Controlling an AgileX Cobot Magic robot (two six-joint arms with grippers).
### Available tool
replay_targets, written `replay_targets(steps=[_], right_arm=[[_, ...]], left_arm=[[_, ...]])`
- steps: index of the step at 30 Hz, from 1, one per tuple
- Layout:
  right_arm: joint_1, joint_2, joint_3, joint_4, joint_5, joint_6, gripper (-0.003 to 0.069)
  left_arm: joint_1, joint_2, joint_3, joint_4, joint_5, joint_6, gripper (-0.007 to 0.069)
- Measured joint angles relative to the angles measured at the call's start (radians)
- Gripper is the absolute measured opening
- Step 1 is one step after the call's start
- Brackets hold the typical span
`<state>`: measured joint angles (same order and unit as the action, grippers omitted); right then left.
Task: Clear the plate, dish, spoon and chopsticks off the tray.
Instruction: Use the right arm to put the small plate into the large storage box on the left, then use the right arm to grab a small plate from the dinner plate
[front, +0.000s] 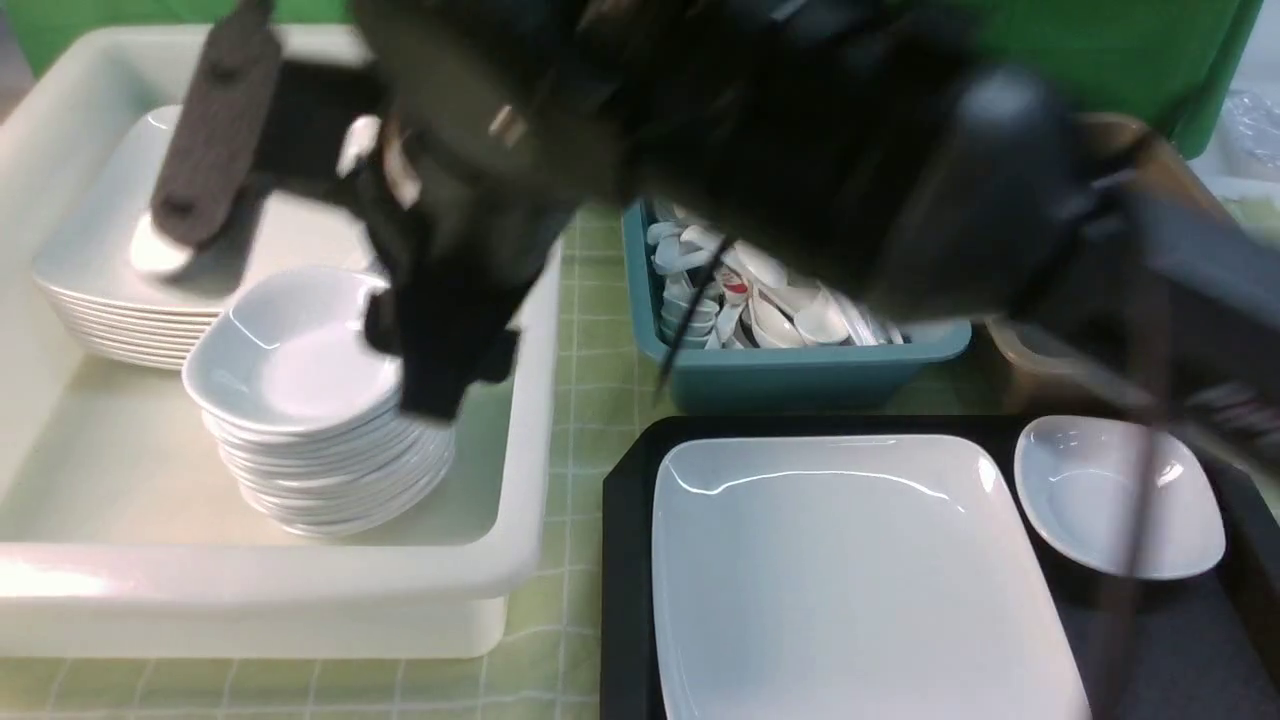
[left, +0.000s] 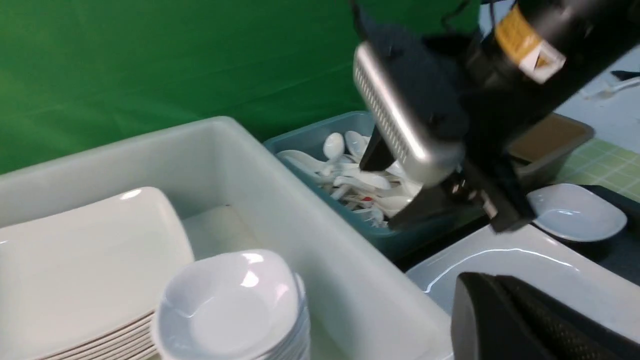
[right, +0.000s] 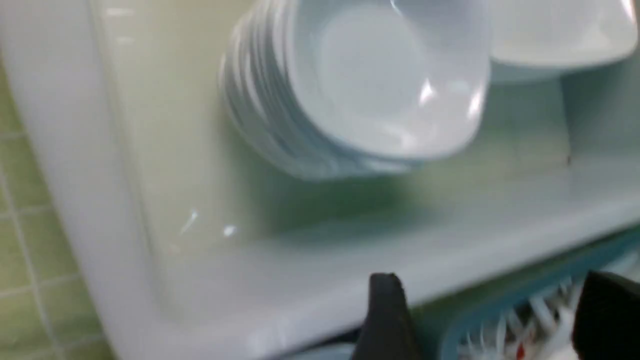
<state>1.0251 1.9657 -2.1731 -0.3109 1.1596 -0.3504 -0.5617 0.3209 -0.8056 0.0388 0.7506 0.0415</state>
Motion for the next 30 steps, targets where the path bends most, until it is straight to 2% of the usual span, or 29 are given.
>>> replay_targets(steps=[2,3,6,7,8,10,14,15,17,20,24,30], right_arm=[[-0.016,-0.032,0.020,0.000,0.007,0.024,0.0432],[-0.047,-0.087,0.078,-0.001,0.008,0.075,0.0399],[-0.111,-0.194,0.250,-0.002,0.007,0.122,0.0377],[-0.154,-0.257,0.375,-0.002,0.006,0.135,0.0373],[-0.154,-0.258,0.394,-0.002,0.006,0.135,0.0372],[-0.278,-0.385,0.673,-0.001,0.003,0.146,0.0371],[-0.436,-0.463,0.972,-0.007,-0.049,0.130,0.0370],[-0.524,-0.476,1.088,-0.008,-0.123,0.117,0.0382],[-0.588,-0.475,1.177,-0.008,-0.211,0.109,0.0407],[-0.673,-0.451,1.282,-0.005,-0.353,0.096,0.0451],[-0.727,-0.403,1.314,-0.005,-0.481,0.096,0.0462],[-0.760,-0.323,1.317,-0.015,-0.632,0.072,0.0402]], left_arm=[[0.000,0.020,0.015,-0.027,-0.029,0.021,0.0011],[0.000,0.056,0.034,-0.071,-0.071,0.051,0.0011],[0.000,0.100,0.041,-0.119,-0.118,0.089,0.0011],[0.000,0.121,0.044,-0.133,-0.129,0.106,0.0011],[0.000,0.121,0.044,-0.136,-0.129,0.106,0.0011],[0.000,0.158,0.044,-0.148,-0.138,0.131,0.0011],[0.000,0.178,0.044,-0.155,-0.139,0.163,0.0011],[0.000,0.184,0.044,-0.156,-0.148,0.171,0.0011],[0.000,0.186,0.044,-0.158,-0.153,0.172,0.0011],[0.000,0.186,0.044,-0.158,-0.167,0.172,0.0011],[0.000,0.186,0.044,-0.159,-0.172,0.172,0.0011],[0.000,0.186,0.044,-0.162,-0.174,0.172,0.0011]])
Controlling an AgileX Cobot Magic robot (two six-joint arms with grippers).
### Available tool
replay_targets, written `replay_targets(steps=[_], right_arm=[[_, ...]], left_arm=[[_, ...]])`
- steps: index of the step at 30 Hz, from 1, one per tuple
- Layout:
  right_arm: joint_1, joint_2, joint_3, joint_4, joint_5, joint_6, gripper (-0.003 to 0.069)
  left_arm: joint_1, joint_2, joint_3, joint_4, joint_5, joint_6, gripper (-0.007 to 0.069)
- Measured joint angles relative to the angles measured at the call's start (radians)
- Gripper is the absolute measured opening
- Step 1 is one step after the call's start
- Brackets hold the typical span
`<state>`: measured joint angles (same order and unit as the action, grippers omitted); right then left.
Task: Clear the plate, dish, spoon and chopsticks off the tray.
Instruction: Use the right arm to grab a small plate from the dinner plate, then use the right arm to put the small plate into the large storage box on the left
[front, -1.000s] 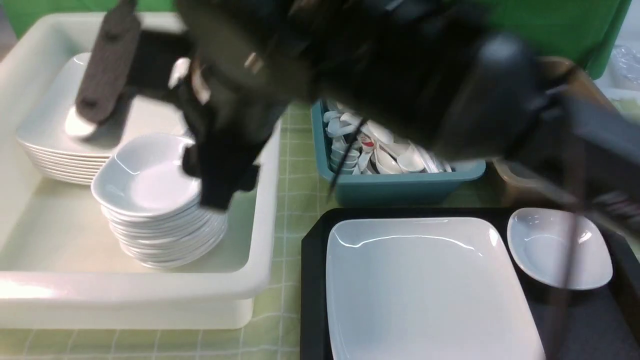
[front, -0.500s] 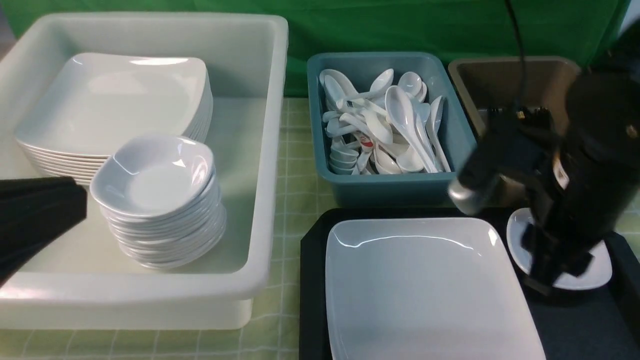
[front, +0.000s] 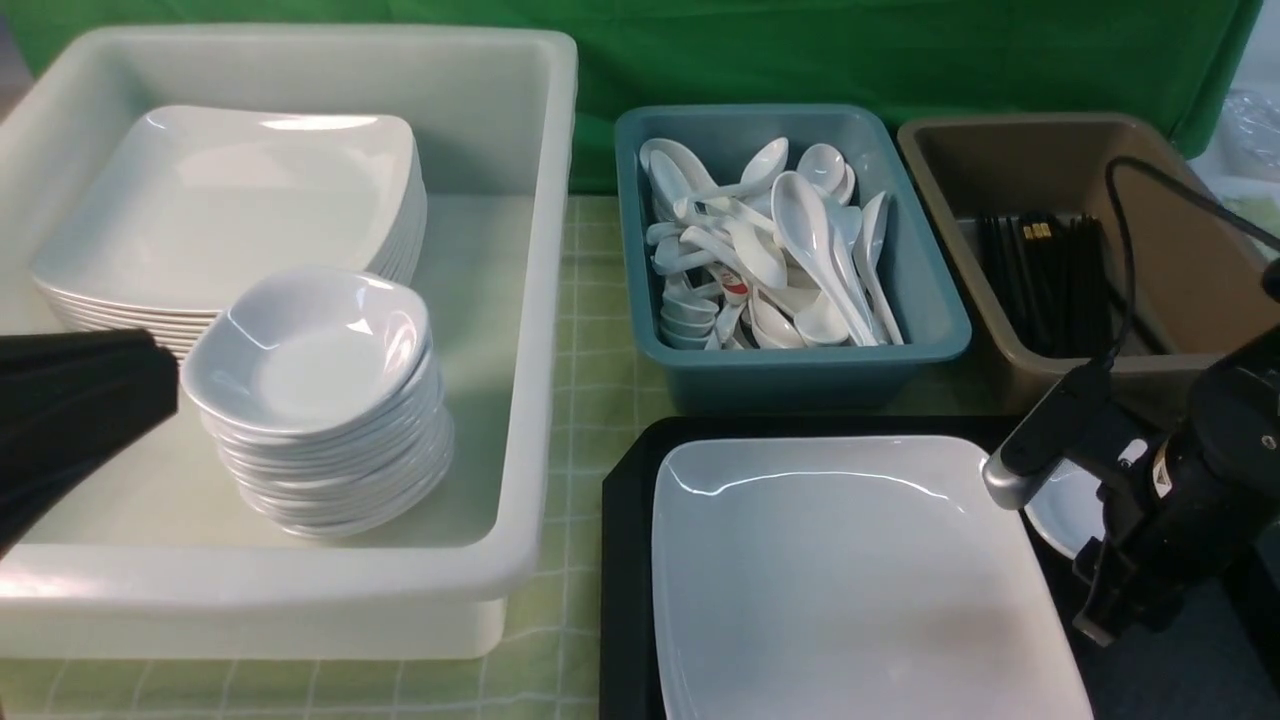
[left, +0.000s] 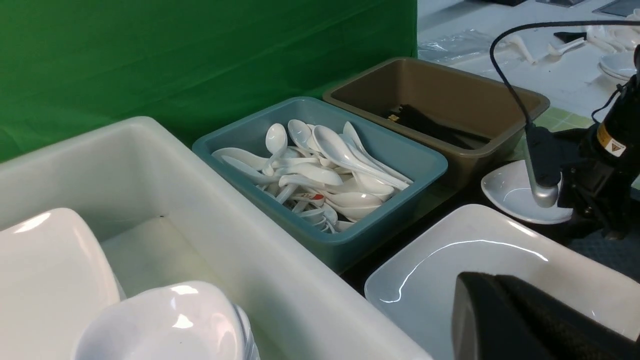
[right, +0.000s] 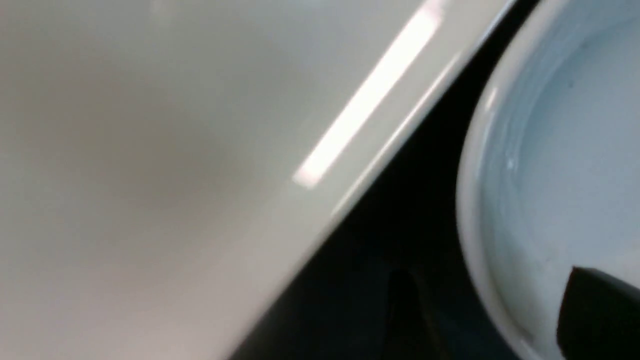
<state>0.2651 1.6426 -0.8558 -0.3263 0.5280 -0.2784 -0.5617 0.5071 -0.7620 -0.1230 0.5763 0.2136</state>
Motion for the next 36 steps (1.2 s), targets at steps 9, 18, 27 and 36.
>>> replay_targets(steps=[9,18,27,36], right_arm=[[-0.002,0.035,0.002,-0.012,-0.048,-0.055,0.0256],[0.025,-0.011,-0.003,-0.018,0.007,-0.058,0.0130],[0.181,-0.270,-0.013,0.014,0.259,0.084,0.0062],[0.510,-0.372,-0.346,0.074,0.320,0.266,0.0062]], left_arm=[[0.000,0.000,0.000,-0.004,-0.001,0.000,0.0011],[0.000,0.000,0.000,-0.004,-0.001,0.001,0.0011],[0.000,0.001,0.000,-0.004,-0.001,0.001,0.0011],[0.000,-0.051,0.000,0.007,0.000,0.015,0.0011]])
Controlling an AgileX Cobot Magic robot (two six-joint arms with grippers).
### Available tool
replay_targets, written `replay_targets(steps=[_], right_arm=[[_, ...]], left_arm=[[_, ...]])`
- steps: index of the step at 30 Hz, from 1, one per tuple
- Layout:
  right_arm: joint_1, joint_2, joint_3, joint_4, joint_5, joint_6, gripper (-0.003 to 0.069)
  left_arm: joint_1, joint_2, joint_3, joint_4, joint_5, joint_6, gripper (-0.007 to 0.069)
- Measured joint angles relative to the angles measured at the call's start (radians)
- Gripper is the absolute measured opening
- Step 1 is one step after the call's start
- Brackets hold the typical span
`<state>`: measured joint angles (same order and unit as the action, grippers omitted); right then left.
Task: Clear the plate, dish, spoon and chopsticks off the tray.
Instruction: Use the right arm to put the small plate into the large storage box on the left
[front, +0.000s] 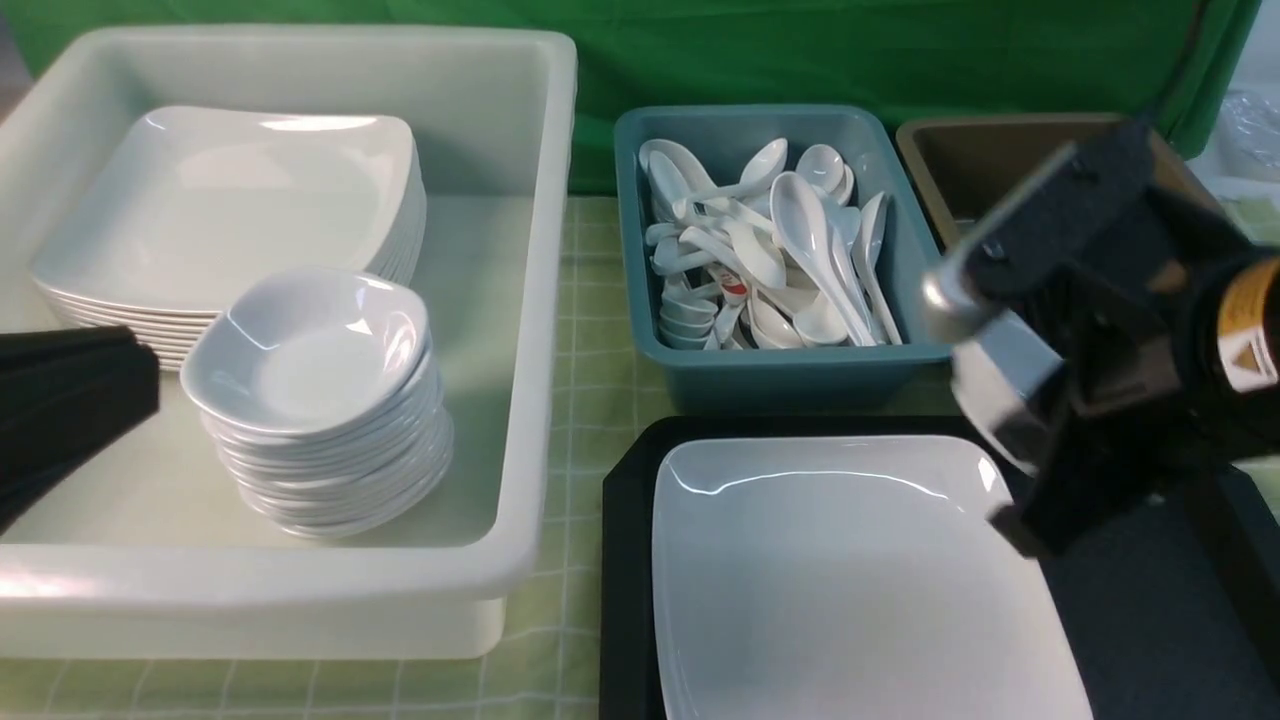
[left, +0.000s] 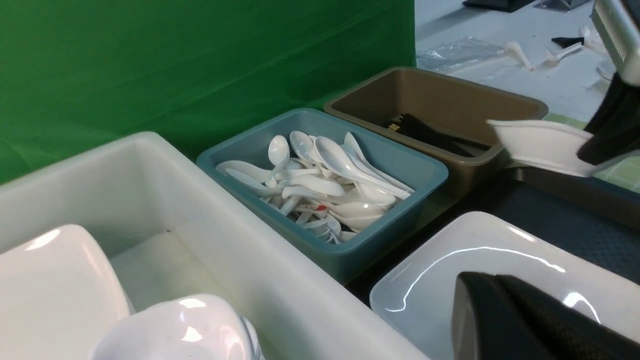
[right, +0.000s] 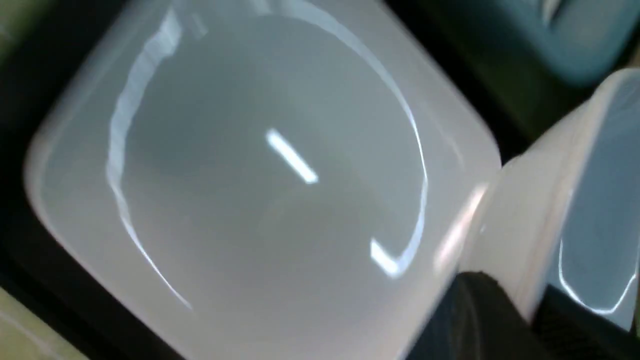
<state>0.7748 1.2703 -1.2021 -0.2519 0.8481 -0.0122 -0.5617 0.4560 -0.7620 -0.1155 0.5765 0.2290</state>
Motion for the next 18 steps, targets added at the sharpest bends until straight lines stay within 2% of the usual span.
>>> replay_targets(steps=[4,5,7,11,18], right_arm=[[0.146,0.177,-0.241,0.005,-0.074,-0.049,0.0062],[0.151,0.177,-0.254,0.007,-0.078,-0.054,0.0062],[0.200,0.343,-0.404,0.011,-0.114,-0.122,0.0062],[0.240,0.592,-0.631,0.015,-0.148,-0.167,0.0062],[0.256,0.879,-0.888,0.014,-0.219,-0.226,0.0063]], left_arm=[[0.000,-0.104,0.000,0.102,0.075,-0.098,0.0011],[0.000,-0.110,0.000,0.109,0.081,-0.098,0.0011],[0.000,-0.173,0.000,0.189,0.153,-0.170,0.0011],[0.000,-0.283,0.000,0.245,0.235,-0.229,0.0011],[0.000,-0.341,0.000,0.251,0.315,-0.236,0.0011]])
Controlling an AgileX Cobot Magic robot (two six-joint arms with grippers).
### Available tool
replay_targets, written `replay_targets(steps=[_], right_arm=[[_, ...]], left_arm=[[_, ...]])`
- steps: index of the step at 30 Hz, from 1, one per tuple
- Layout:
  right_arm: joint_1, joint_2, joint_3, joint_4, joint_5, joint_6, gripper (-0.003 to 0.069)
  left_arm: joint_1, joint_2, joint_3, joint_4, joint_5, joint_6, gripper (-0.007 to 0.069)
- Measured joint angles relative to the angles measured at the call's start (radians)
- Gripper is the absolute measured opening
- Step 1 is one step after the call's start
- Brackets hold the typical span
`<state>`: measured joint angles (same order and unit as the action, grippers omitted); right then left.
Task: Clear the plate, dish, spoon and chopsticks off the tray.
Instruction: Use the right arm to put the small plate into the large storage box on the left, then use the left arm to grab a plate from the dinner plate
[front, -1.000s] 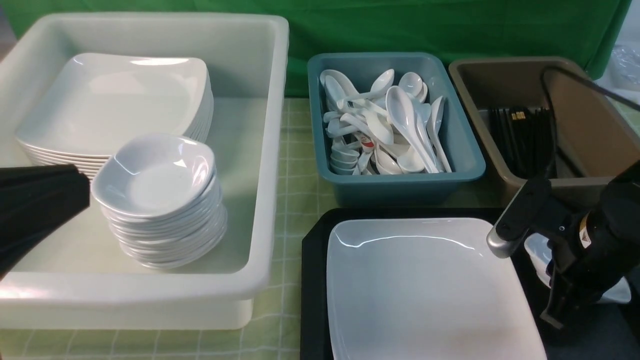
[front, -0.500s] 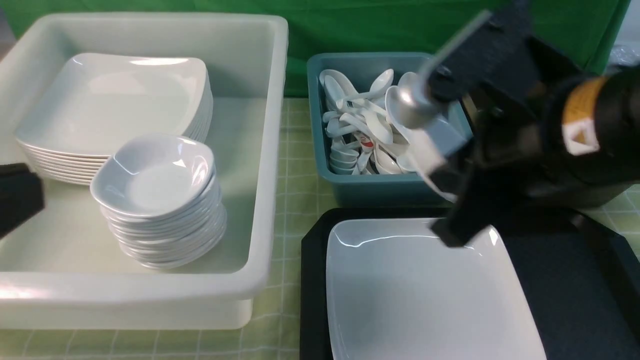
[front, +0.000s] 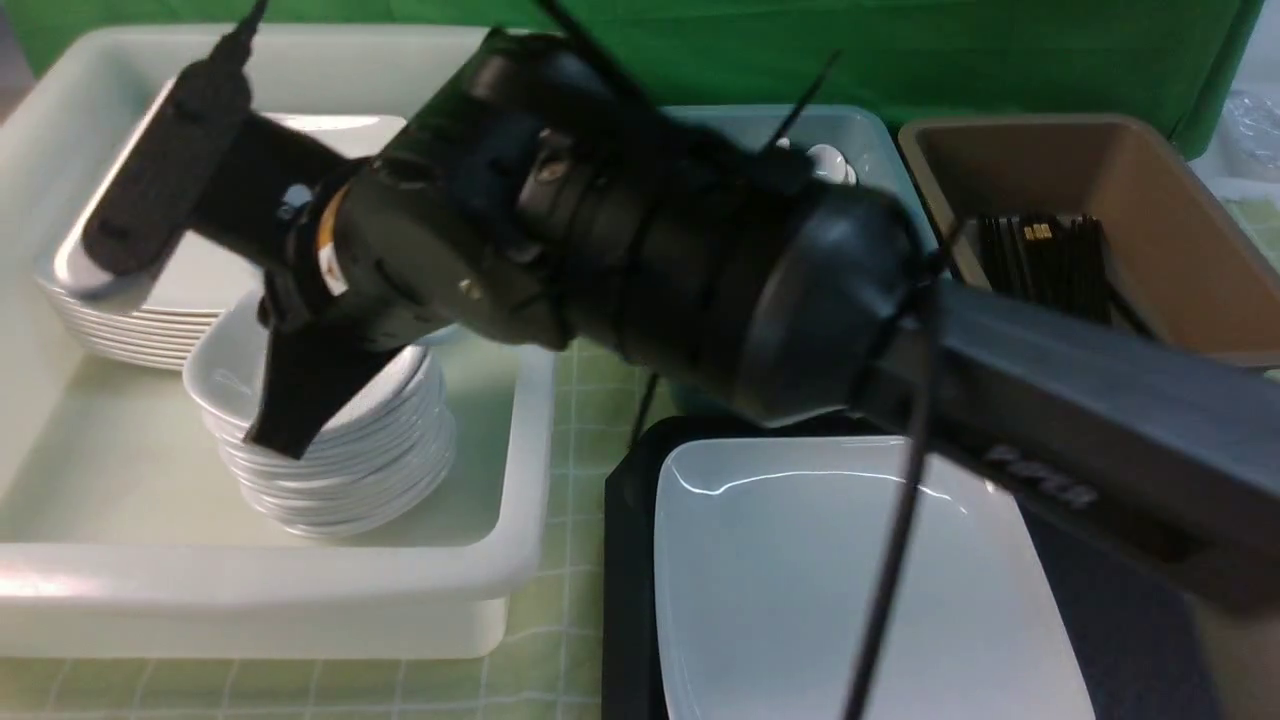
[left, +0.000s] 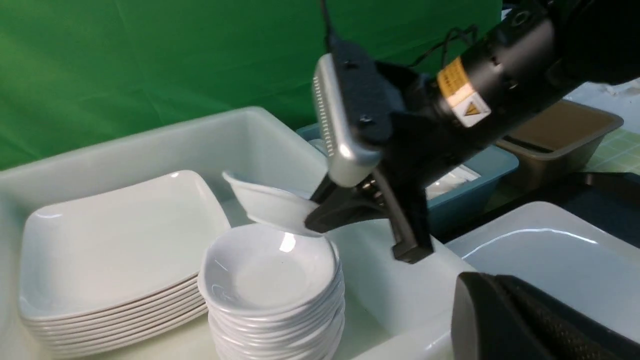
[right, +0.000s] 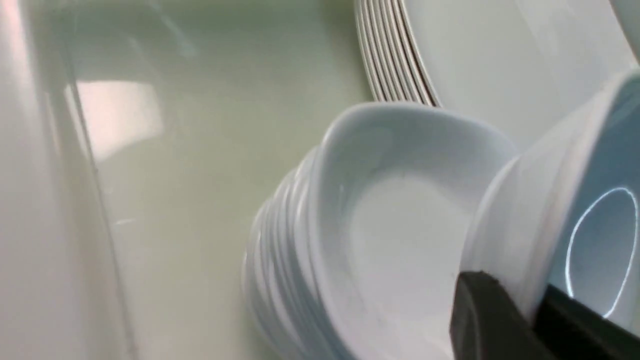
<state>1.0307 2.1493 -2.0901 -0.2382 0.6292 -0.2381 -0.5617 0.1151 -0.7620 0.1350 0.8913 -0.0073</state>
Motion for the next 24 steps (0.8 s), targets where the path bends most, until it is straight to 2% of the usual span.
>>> replay_targets(steps=[2,4,6,7,8,9,11,14,16,19,21,24], right_arm=[[0.000,0.030,-0.018,-0.009,-0.009,-0.007,0.0068],[0.000,0.072,-0.031,-0.047,-0.017,-0.014,0.0108],[0.000,0.088,-0.033,-0.059,-0.013,-0.014,0.0190],[0.000,0.090,-0.034,-0.064,-0.005,-0.012,0.0280],[0.000,0.092,-0.037,-0.065,0.003,-0.007,0.0322],[0.002,0.086,-0.039,-0.070,0.013,0.000,0.0408],[0.010,0.053,-0.039,-0.075,0.058,0.009,0.0536],[0.035,-0.023,-0.039,-0.075,0.173,0.013,0.0587],[0.052,-0.084,-0.040,-0.075,0.292,0.023,0.0566],[0.064,-0.176,-0.045,-0.073,0.467,0.041,0.0475],[0.055,-0.276,-0.026,-0.073,0.538,0.070,0.0314],[0.038,-0.379,0.048,-0.074,0.539,0.115,0.0161]], left_arm=[[0.000,0.000,0.000,-0.003,0.005,0.000,0.0011],[0.000,0.000,0.000,-0.012,0.009,0.000,0.0011],[0.000,0.000,0.000,-0.016,0.013,0.007,0.0011],[0.000,0.000,0.000,-0.016,0.013,0.007,0.0011],[0.000,0.000,0.000,-0.016,0.013,0.007,0.0011],[0.000,0.000,0.000,-0.016,0.015,0.007,0.0011],[0.000,0.004,0.000,-0.016,0.017,0.007,0.0011],[0.000,0.036,0.000,-0.025,0.022,0.007,0.0011],[0.000,0.081,0.000,-0.041,0.024,0.026,0.0011],[0.000,0.160,0.000,-0.084,0.023,0.090,0.0011],[0.000,0.293,0.000,-0.167,0.019,0.241,0.0011],[-0.010,0.439,0.000,-0.316,0.003,0.452,0.0011]])
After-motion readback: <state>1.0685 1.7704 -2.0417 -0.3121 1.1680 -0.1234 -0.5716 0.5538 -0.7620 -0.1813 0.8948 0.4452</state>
